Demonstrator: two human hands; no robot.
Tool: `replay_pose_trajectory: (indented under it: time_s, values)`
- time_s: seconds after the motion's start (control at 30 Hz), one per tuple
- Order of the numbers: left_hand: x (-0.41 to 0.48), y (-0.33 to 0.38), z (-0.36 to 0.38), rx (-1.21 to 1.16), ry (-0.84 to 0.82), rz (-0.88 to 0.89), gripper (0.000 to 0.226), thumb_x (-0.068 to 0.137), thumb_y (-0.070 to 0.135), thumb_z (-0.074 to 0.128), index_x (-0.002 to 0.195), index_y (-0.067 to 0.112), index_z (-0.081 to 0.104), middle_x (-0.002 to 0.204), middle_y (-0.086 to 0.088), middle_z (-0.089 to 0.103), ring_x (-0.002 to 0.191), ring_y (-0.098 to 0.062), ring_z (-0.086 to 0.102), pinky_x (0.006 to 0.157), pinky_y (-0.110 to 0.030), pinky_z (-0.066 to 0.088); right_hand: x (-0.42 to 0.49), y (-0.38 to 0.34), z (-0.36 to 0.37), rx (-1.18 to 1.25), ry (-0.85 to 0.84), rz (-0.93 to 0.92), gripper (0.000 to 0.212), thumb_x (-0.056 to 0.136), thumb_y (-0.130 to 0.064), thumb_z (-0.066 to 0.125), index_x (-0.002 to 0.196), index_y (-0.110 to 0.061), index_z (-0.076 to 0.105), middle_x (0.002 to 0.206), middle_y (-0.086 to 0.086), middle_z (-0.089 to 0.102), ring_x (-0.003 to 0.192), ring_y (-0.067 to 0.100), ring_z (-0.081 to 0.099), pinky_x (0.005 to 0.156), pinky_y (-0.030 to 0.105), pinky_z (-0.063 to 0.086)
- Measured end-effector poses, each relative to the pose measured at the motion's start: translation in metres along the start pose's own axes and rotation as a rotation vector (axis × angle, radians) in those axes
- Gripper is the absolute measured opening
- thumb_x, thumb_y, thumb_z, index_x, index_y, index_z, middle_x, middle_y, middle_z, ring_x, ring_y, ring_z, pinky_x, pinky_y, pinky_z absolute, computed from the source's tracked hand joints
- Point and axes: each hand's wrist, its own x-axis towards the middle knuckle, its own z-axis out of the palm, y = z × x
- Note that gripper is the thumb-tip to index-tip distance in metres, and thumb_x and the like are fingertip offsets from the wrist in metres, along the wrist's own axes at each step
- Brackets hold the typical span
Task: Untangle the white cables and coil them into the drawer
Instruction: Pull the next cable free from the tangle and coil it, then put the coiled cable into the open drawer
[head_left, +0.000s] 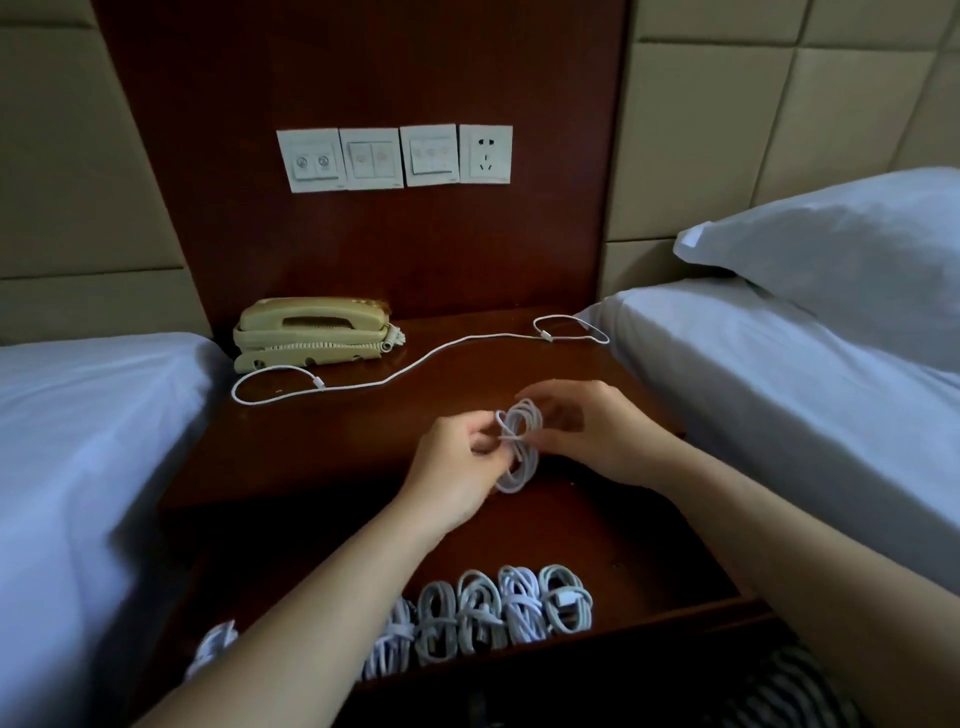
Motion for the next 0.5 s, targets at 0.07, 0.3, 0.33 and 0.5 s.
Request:
replay_pose_trajectory:
  time_s: [0.07,0.3,0.33,0.5]
  values:
    - [-0.001,-0.003,0.011,0.062,-0.023,0.002,0.052,0.086,0.009,0.064,0.135,0.015,0.049,0.095,0.0,0.069,0.093,-0.018,0.068,0.086,-0.039,0.054,-0.006,0.011,-0.004,-0.015,-0.042,0.041,0.04,0.082,-0.032,0.07,0.12,-0.023,0.06,0.103,-0.015,0.064,0.092,-0.001,0.061,0.083,0.02,0.052]
    - [-0.006,-0.015,0.044,0.268,-0.286,0.025,0.043,0.087,0.019,0.064,0.129,0.021,0.054,0.114,0.002,0.066,0.104,-0.009,0.061,0.094,-0.03,0.049,-0.028,0.037,-0.012,0.025,-0.302,0.194,0.033,0.083,-0.023,0.071,0.113,-0.017,0.061,0.094,0.0,0.069,0.081,0.016,0.068,0.076,0.027,0.056]
    - [-0.007,-0.016,0.048,0.286,-0.313,0.018,0.036,0.087,0.02,0.064,0.123,0.021,0.058,0.111,0.003,0.066,0.103,-0.009,0.061,0.093,-0.031,0.05,-0.029,0.041,-0.01,0.042,-0.338,0.219,0.031,0.083,-0.021,0.07,0.112,-0.016,0.061,0.092,0.003,0.069,0.078,0.018,0.068,0.075,0.027,0.056]
    - [-0.003,-0.026,0.064,0.334,-0.402,-0.016,0.025,0.087,0.022,0.063,0.111,0.019,0.064,0.102,0.002,0.069,0.096,-0.014,0.064,0.09,-0.042,0.052,-0.036,0.06,-0.001,0.121,-0.446,0.316,0.033,0.085,-0.012,0.068,0.116,-0.007,0.057,0.091,0.013,0.066,0.07,0.016,0.063,0.067,0.021,0.055]
